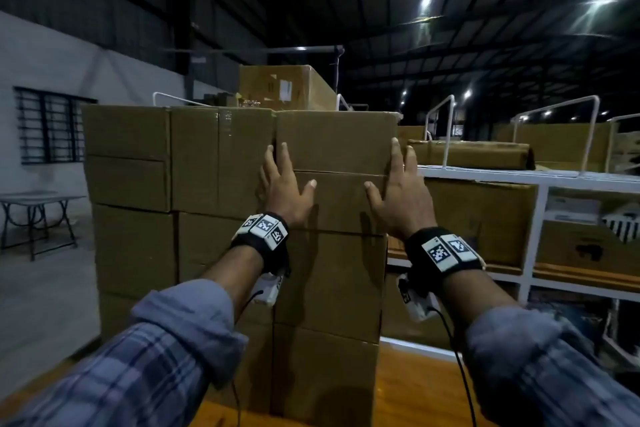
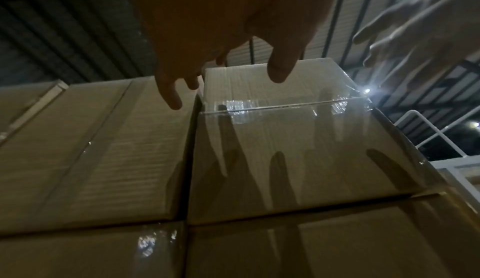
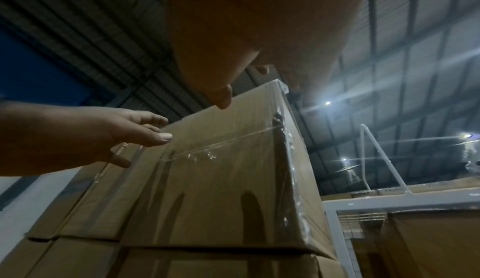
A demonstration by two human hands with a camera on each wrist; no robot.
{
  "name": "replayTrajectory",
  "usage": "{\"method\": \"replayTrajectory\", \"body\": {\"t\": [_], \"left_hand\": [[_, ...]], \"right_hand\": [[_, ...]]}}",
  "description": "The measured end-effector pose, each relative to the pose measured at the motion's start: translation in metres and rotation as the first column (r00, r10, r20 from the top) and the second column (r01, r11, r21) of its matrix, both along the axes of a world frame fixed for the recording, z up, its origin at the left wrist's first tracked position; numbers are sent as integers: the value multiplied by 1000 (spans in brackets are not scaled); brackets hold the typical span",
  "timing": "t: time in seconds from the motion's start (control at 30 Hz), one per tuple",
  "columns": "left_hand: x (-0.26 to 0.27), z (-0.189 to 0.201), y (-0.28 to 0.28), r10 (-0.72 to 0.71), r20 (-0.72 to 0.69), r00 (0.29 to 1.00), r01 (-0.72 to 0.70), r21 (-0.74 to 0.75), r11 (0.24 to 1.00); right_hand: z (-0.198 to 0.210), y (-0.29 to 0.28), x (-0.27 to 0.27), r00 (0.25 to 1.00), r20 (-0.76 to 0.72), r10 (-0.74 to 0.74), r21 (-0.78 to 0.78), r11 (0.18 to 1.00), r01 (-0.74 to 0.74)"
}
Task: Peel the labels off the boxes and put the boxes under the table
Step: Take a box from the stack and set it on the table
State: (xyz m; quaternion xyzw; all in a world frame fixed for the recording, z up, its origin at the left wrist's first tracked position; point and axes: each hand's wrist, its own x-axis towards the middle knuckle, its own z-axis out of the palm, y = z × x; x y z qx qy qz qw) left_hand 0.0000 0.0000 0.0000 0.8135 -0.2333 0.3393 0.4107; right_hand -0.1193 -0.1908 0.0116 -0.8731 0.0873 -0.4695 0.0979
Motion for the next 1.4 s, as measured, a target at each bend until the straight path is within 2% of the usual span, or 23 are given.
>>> {"method": "replayTrajectory", "body": {"t": [0.2, 0.47, 0.7, 0.87, 1.0, 1.13, 1.23, 1.4], "left_hand": [[9, -9, -16, -106, -47, 993, 97, -154, 983], [10, -2, -28, -71, -79, 994, 39, -352, 935], [20, 3, -24, -26, -115, 993, -15, -339, 941], [26, 15, -15, -56, -154, 986, 4, -324, 946], [27, 23, -9, -166, -204, 965, 81, -368, 926], [18, 25, -10, -337, -184, 923, 238, -415, 878], [9, 28, -11, -371, -170, 913, 273, -422, 865], [-7, 38, -14, -417, -142, 898, 328, -415, 849]], "right_hand": [[-6, -13, 24, 997, 12, 76, 150, 986, -77], [0, -19, 40, 987, 94, 129, 99, 985, -138], [-6, -22, 53, 969, 195, 149, 89, 982, -169], [-1, -25, 58, 973, 219, 71, 168, 980, -109], [15, -28, 56, 979, 181, 99, 238, 961, -141], [22, -30, 52, 949, 258, 183, 278, 926, -254], [25, -33, 45, 920, 304, 249, 296, 893, -340], [30, -39, 20, 897, 365, 252, 312, 874, -372]]}}
